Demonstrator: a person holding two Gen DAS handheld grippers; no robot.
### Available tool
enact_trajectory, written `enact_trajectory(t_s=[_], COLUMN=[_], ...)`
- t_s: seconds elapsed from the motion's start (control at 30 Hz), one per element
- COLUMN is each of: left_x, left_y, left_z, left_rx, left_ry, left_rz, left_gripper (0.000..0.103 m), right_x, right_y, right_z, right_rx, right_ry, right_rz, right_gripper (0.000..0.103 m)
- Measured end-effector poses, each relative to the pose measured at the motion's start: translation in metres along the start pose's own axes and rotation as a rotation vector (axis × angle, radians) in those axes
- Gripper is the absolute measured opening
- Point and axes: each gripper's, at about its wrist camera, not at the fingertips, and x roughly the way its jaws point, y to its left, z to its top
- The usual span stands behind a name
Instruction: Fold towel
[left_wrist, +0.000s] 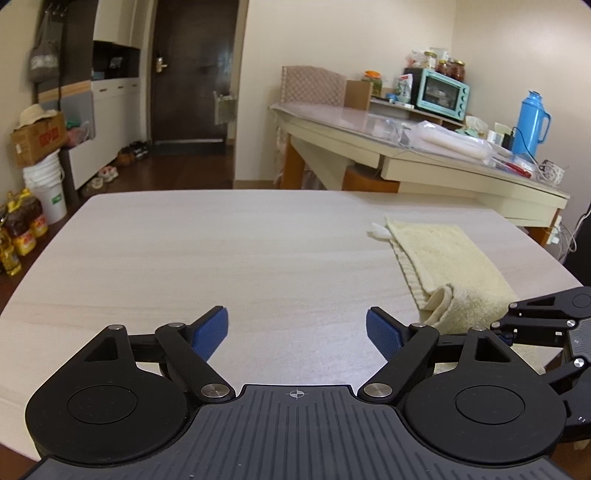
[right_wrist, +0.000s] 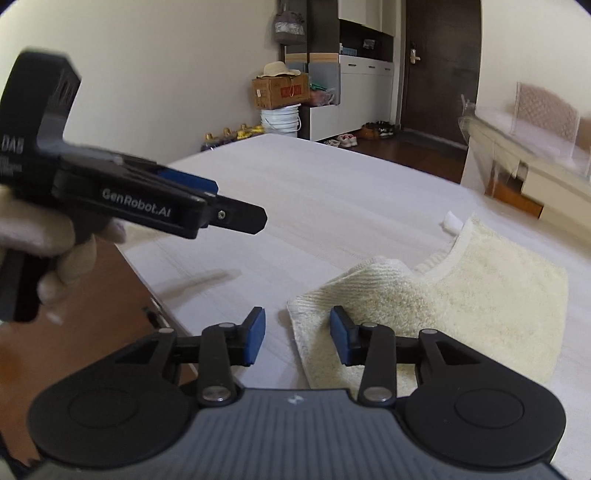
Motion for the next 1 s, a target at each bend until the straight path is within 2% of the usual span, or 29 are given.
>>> enact_trajectory(t_s=[0.03,0.07,0.17,0.3,0.4,0.47,0.5,0.57,0.73,0.77,0.83,0.87,0.9,0.93,1.0], left_x=[0.001,0.001,0.0,-0.002,-0.003,-0.004,-0.002,0.002,0.029,0.032,0.041,0.042,0.042,0.043,0.043], left_y=[0.0,0.0,-0.003,-0.01,-0.019,-0.025,-0.035,-0.044,-0.072,-0.074,-0.081,-0.082,-0.082,-0.084,-0.085], left_z=[-0.001,-0.001,-0.004,-0.006,-0.004,-0.003,-0.002,-0.002,-0.003,-0.004,-0.004,-0.004,-0.004,-0.003,-0.003], left_rx=[-0.001,-0.001,0.01,0.041,0.054,0.069,0.098,0.132,0.223,0.229,0.253,0.257,0.255,0.248,0.247], left_ry=[0.001,0.002,0.008,0.018,0.035,0.043,0.055,0.073,0.151,0.163,0.183,0.185,0.187,0.193,0.194], left_rz=[-0.002,-0.004,-0.019,-0.062,-0.157,-0.209,-0.263,-0.297,-0.327,-0.333,-0.328,-0.333,-0.335,-0.341,-0.346], left_gripper=[0.087,0.087,0.087,0.087,0.086,0.085,0.085,0.084,0.062,0.05,0.04,0.027,0.012,0.011,0.007], right_x=[0.001,0.002,-0.004,-0.033,-0.061,-0.078,-0.088,-0.105,-0.142,-0.147,-0.149,-0.147,-0.144,-0.14,-0.129], right_y=[0.002,0.002,0.002,-0.008,-0.02,-0.029,-0.036,-0.048,-0.081,-0.088,-0.099,-0.105,-0.108,-0.11,-0.113], right_z=[0.0,0.001,-0.001,-0.004,-0.007,-0.011,-0.015,-0.023,-0.056,-0.065,-0.076,-0.082,-0.085,-0.086,-0.083], right_rx=[-0.011,-0.014,-0.014,0.049,0.108,0.131,0.147,0.186,0.306,0.338,0.38,0.411,0.434,0.445,0.456], right_ry=[-0.001,-0.003,-0.02,-0.088,-0.142,-0.174,-0.196,-0.23,-0.293,-0.291,-0.275,-0.262,-0.259,-0.26,-0.261], right_rz=[-0.014,-0.024,-0.026,0.01,0.007,-0.021,-0.042,-0.078,-0.179,-0.202,-0.219,-0.207,-0.191,-0.172,-0.124], right_gripper=[0.033,0.023,0.006,0.005,0.005,0.005,0.005,0.004,0.004,0.004,0.004,0.004,0.009,0.012,0.03])
